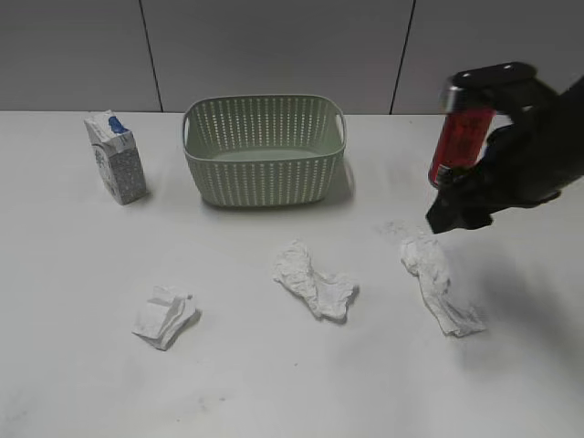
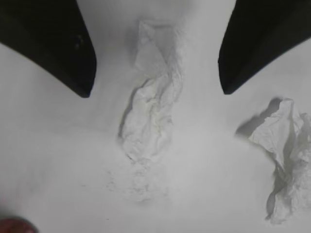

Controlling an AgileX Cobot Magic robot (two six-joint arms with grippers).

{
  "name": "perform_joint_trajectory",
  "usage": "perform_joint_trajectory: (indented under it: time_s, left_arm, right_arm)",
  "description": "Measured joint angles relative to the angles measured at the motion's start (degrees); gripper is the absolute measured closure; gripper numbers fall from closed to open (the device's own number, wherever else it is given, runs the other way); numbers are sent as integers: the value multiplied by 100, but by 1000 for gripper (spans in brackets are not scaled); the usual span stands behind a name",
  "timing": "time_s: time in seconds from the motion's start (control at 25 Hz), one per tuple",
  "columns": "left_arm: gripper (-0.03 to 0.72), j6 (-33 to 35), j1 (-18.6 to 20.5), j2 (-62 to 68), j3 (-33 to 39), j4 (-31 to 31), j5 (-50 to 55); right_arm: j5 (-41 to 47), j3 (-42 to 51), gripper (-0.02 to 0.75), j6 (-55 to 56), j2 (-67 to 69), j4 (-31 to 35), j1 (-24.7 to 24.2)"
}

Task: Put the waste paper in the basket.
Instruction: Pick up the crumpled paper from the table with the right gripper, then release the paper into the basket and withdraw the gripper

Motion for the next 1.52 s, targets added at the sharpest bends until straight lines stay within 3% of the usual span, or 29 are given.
perform_joint_trajectory:
  time_s: [0.2, 0.6, 0.76, 0.96, 1.04, 1.36, 1.52]
  left_arm:
    - [76, 0, 0, 0, 0, 0, 0]
    - [62, 0, 0, 0, 0, 0, 0]
    - [64, 0, 0, 0, 0, 0, 0]
    - [70, 0, 0, 0, 0, 0, 0]
    - [74, 0, 0, 0, 0, 0, 0]
    - [99, 0, 0, 0, 0, 0, 0]
    - [100, 0, 0, 0, 0, 0, 0]
  right_arm:
    - [-344, -260, 148, 38, 1052, -139, 479]
    - [-586, -330, 171, 426, 2218, -629, 511]
    - [-639, -342, 294, 450, 2242, -681, 511]
    - [-606, -352, 618, 475, 2249, -621, 511]
    - [-454, -415, 712, 485, 2254, -596, 511]
    - [522, -1296, 744, 483, 1845, -588, 511]
    - [708, -2250, 745, 174, 1579, -113, 511]
